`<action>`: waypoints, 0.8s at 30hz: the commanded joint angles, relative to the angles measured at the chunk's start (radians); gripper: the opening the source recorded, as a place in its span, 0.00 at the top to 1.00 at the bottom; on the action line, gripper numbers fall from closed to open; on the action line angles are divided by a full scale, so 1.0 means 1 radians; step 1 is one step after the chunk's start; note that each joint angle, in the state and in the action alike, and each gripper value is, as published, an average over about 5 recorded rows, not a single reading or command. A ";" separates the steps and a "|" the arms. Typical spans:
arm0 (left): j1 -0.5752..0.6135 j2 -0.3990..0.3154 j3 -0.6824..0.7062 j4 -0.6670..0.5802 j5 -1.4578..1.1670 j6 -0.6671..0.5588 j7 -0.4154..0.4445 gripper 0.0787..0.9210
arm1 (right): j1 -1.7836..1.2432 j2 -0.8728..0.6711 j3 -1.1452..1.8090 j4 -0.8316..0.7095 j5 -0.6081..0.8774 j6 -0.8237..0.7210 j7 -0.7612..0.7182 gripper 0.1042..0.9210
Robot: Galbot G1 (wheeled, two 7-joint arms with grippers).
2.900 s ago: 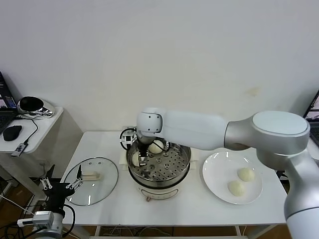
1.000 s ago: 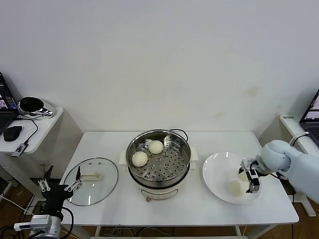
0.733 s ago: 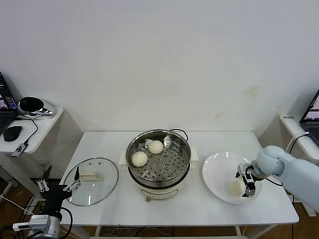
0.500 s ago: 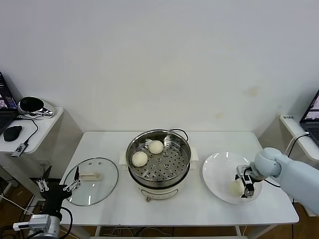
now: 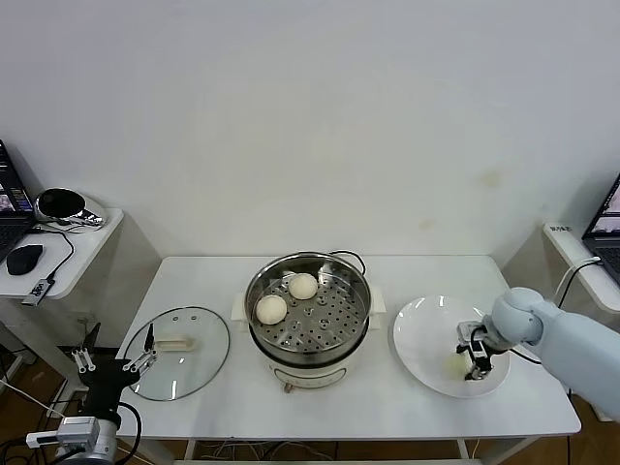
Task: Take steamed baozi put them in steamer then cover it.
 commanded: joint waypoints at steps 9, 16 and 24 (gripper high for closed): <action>-0.006 0.006 0.003 -0.004 -0.004 0.000 0.001 0.12 | 0.598 0.061 -0.217 -0.011 0.217 0.014 -0.100 0.43; -0.003 0.006 -0.002 -0.014 -0.008 -0.001 0.000 0.12 | 0.840 0.231 -0.349 -0.024 0.341 0.019 -0.087 0.43; -0.003 -0.003 -0.005 -0.017 -0.009 -0.002 0.000 0.12 | 0.854 0.402 -0.454 0.032 0.516 0.146 0.001 0.42</action>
